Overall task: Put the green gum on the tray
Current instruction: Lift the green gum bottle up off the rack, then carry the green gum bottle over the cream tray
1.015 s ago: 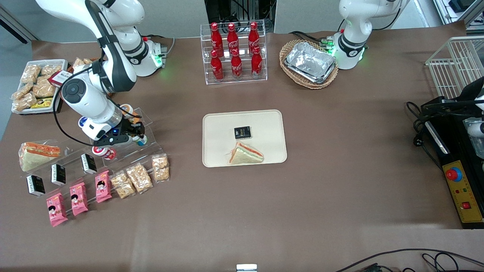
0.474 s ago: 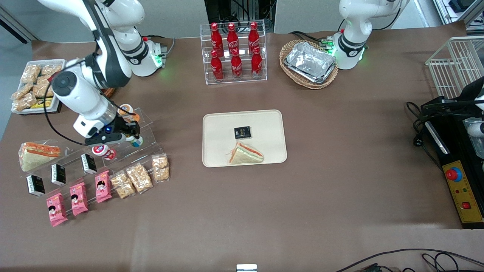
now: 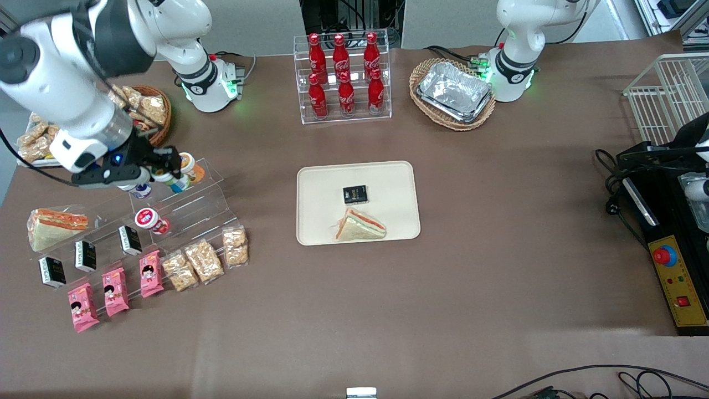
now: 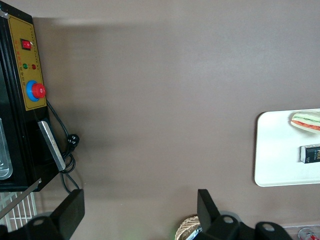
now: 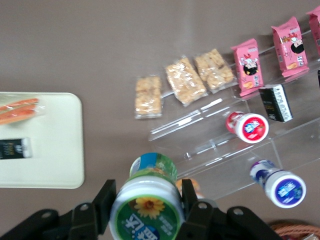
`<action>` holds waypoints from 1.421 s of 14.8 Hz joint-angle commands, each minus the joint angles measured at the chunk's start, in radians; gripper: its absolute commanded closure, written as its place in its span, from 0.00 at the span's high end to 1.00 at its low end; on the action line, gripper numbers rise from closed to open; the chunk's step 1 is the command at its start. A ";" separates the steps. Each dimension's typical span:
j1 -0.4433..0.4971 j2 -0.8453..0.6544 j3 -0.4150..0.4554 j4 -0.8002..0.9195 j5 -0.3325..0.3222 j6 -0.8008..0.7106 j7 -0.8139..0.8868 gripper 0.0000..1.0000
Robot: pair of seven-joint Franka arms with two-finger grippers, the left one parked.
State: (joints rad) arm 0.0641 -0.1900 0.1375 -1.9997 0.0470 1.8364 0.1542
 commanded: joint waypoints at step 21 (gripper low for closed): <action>0.068 0.708 0.436 -0.010 -0.490 0.533 1.035 0.00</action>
State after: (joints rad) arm 0.1310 0.4808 0.5639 -2.0021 -0.4016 2.3330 1.1315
